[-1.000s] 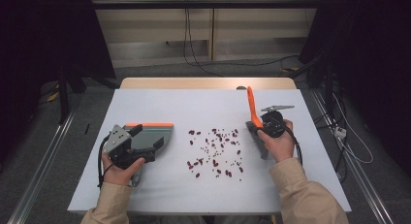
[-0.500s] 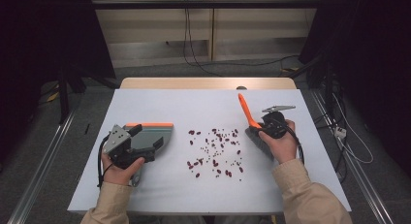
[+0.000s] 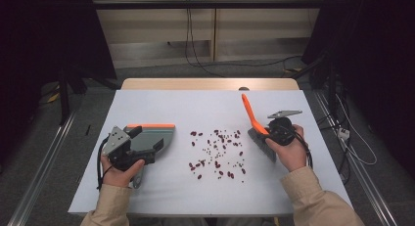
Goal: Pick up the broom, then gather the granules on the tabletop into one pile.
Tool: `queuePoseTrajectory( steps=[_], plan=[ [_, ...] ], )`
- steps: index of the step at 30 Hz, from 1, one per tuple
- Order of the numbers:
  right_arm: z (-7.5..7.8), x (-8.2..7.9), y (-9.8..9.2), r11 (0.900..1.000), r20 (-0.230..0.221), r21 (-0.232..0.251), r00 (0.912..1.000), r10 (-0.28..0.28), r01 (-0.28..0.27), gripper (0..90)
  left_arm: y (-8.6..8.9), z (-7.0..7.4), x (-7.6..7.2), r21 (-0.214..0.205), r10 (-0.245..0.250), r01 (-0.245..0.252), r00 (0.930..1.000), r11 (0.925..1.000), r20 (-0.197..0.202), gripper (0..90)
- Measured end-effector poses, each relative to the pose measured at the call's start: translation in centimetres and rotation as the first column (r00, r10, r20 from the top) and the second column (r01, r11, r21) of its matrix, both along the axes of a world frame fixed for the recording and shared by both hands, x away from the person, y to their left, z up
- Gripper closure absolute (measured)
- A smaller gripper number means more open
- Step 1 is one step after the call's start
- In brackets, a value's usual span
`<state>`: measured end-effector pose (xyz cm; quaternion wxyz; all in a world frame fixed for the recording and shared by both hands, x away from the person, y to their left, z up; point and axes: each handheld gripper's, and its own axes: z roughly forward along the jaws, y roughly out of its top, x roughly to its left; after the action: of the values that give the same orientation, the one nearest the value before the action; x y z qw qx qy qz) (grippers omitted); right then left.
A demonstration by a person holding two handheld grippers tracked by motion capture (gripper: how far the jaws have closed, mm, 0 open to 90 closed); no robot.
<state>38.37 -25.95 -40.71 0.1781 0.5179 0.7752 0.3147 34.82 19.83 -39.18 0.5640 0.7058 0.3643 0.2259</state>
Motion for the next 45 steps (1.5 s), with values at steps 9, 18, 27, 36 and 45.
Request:
queuePoseTrajectory(
  steps=[9,18,27,36,45],
  plan=[
    [-1.3,-0.2,-0.2,0.9997,-0.043,-0.023,0.999,-0.011,0.01,69.1,0.2,-0.4,-0.1,0.019,0.0,0.0,1.0,0.9998,-0.009,8.1],
    [-1.7,-0.3,0.4,0.9967,-0.05,-0.07,0.9978,-0.044,0.041,71.3,0.6,-0.5,-0.2,0.02,0.012,-0.011,0.9999,0.9997,-0.012,8.1],
    [-1.5,-0.1,-0.2,0.9991,-0.042,0.007,0.9983,-0.042,0.042,71.8,0.7,-0.5,-0.2,0.02,0.014,-0.014,0.9998,0.9997,-0.015,8.1],
    [-1.5,0.2,-0.2,0.9997,-0.027,0.011,0.9994,-0.02,0.02,71.8,0.8,-0.6,-0.2,0.021,0.012,-0.012,0.9998,0.9997,-0.017,8.1],
    [-0.7,0.6,0.0,0.9997,0.008,0.025,0.9999,-0.007,0.007,62.8,0.7,-0.6,-0.1,0.023,0.006,-0.005,0.9998,0.9997,-0.019,8.1]
  ],
)
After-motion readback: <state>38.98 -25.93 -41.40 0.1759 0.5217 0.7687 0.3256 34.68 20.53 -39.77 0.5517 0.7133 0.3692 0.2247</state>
